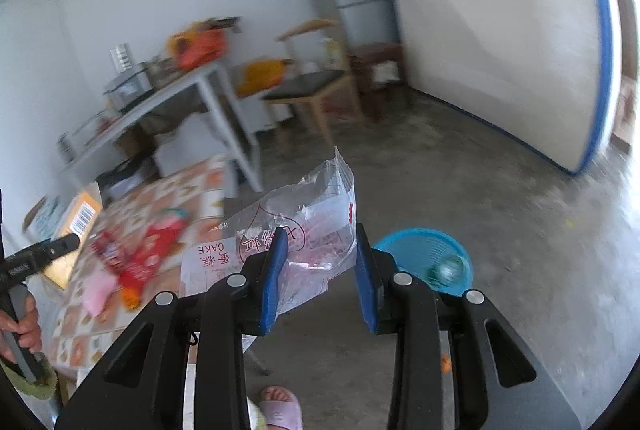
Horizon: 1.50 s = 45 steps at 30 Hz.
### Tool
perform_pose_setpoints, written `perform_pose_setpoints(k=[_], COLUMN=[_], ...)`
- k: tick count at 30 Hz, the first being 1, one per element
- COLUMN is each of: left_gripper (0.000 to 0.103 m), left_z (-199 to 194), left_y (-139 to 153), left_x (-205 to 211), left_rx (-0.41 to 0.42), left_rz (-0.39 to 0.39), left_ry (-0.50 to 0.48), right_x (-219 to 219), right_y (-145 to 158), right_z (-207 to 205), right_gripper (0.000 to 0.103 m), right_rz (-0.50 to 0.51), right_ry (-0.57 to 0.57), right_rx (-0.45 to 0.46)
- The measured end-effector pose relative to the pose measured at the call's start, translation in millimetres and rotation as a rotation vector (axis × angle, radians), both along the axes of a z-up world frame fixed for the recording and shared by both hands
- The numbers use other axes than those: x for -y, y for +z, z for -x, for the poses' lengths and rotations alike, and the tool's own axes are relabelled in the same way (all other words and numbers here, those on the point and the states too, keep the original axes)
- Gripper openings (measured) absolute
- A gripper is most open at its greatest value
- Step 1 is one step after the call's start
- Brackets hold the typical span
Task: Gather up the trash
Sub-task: 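Carry the medicine box and clear bag over the blue basket and open both tools, then move both open tools back over the table toward the pink sponge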
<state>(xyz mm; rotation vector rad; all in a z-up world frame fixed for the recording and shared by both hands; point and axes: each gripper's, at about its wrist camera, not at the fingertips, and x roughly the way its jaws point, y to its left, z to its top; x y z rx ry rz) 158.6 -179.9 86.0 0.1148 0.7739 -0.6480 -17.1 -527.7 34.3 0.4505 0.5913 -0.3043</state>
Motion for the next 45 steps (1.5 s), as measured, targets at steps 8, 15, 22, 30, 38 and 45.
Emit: perform_pose_setpoints(k=[8,15,22,30,38,45], left_gripper=[0.073,0.074,0.086,0.086,0.086,0.086], left_z=[-62.9,-89.9,-120.7,-129.3,-107.9,-74.4], left_y=[-68.2,-146.2,-210.7,-218.6,-144.6,-70.8], left_x=[143.6,260.4,324.8,324.1,286.9,204.7], left_rx=[-0.368,-0.501,-0.591,-0.617,-0.459,-0.291], left_rz=[0.038,-0.087,-0.098,-0.040,0.041,0.094], left_ry=[-0.195,-0.277,-0.222,-0.192,-0.243,-0.287], right_x=[66.8,83.1,111.4,131.5,146.5,116.3], right_y=[-93.8,-154.5,-208.3,-278.9,-245.6,-203.6], right_z=[-11.3,-26.4,-97.6,-149.2,-107.3,-52.7], right_gripper=[0.032,0.032,0.035,0.052,0.055,0.055], right_rz=[-0.202,-0.263,-0.235,-0.230,-0.194,-0.137], right_ry=[-0.127,-0.165,-0.145,-0.128,-0.223,-0.173], right_rx=[-0.136,-0.219,-0.281,-0.414,-0.333,-0.288])
